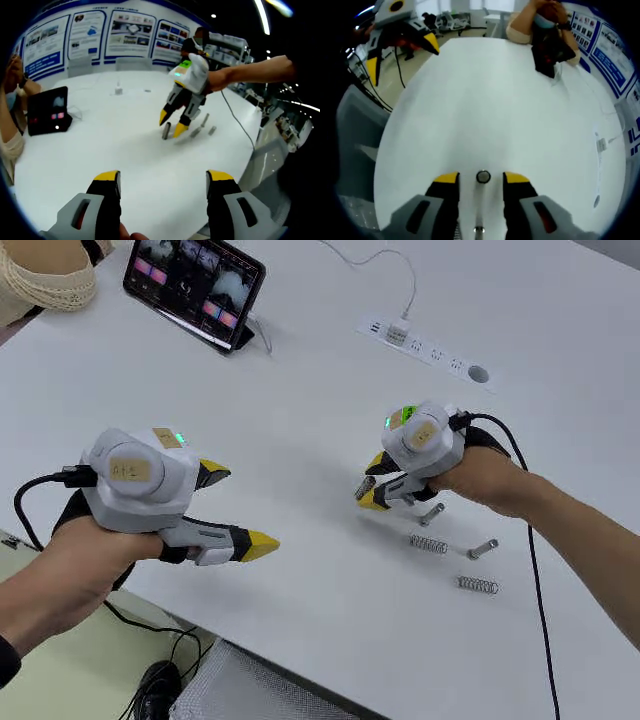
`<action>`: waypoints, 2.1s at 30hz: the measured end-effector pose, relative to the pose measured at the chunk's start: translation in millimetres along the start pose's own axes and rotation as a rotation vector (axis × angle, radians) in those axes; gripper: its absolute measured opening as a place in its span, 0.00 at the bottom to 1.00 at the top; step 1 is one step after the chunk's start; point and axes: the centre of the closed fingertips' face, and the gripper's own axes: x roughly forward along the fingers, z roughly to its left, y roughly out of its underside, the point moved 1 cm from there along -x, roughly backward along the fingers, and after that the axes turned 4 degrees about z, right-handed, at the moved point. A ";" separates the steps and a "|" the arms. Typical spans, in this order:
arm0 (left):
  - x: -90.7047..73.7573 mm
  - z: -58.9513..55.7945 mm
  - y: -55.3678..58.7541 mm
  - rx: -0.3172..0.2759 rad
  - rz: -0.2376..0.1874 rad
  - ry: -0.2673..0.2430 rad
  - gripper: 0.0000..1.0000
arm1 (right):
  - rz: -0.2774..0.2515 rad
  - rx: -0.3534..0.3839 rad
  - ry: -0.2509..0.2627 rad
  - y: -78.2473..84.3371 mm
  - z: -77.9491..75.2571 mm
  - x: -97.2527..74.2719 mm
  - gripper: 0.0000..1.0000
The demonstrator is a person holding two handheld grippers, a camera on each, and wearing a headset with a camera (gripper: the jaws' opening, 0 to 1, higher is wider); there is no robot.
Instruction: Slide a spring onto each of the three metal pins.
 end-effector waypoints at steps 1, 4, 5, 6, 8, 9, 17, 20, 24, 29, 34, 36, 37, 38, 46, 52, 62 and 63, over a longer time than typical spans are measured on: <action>0.3 -0.7 -0.8 0.002 -0.002 0.003 0.71 | -0.004 0.008 0.006 0.5 -0.4 -3.0 0.38; 0.3 -2.0 -2.5 0.006 -0.007 0.005 0.71 | -0.015 0.038 0.015 1.7 -0.8 -9.2 0.42; 0.2 -2.5 -3.1 0.005 -0.009 0.007 0.71 | -0.021 0.046 0.018 1.6 -0.8 -10.8 0.42; 0.1 -3.5 -3.6 0.006 -0.011 0.009 0.71 | -0.030 0.062 0.023 1.2 -0.5 -13.4 0.43; 0.0 -4.7 -4.2 0.011 -0.012 0.011 0.71 | -0.041 0.082 0.025 0.8 0.6 -16.2 0.44; 0.0 -5.5 -4.1 0.012 -0.012 0.013 0.71 | -0.046 0.094 0.028 1.0 1.4 -18.1 0.45; -1.3 -10.2 -5.8 0.019 -0.017 0.027 0.71 | -0.058 0.120 0.046 1.6 11.0 -24.6 0.49; -2.2 -10.4 -7.8 0.018 -0.023 0.031 0.71 | -0.061 0.134 0.059 2.1 11.9 -26.4 0.50; -2.1 -10.5 -10.4 0.027 -0.025 0.035 0.71 | -0.064 0.147 0.073 2.7 15.2 -31.0 0.50; -2.1 -12.5 -15.2 0.038 -0.031 0.041 0.71 | -0.114 0.219 0.092 1.4 15.7 -39.0 0.50; -0.7 -15.2 -17.6 0.043 -0.034 0.049 0.71 | -0.123 0.251 0.126 7.7 17.3 -43.5 0.50; 0.6 -16.8 -18.1 0.046 -0.032 0.052 0.71 | -0.139 0.276 0.135 9.4 19.0 -46.0 0.50; 1.1 -17.4 -18.4 0.045 -0.032 0.053 0.71 | -0.146 0.287 0.138 10.1 19.8 -47.0 0.50; 1.6 -18.3 -18.8 0.044 -0.033 0.057 0.71 | -0.154 0.303 0.141 10.9 20.2 -47.6 0.50; 9.1 -25.6 -22.1 0.056 -0.028 0.083 0.71 | -0.216 0.412 0.171 18.7 28.4 -56.0 0.51; 12.3 -28.8 -25.7 0.072 -0.023 0.095 0.71 | -0.316 0.549 0.175 23.0 30.3 -64.1 0.55; 15.1 -33.3 -31.5 0.087 -0.026 0.103 0.71 | -0.380 0.629 0.221 37.7 33.5 -78.7 0.59; 15.9 -33.8 -31.5 0.088 -0.025 0.104 0.71 | -0.386 0.633 0.225 38.5 34.0 -80.0 0.60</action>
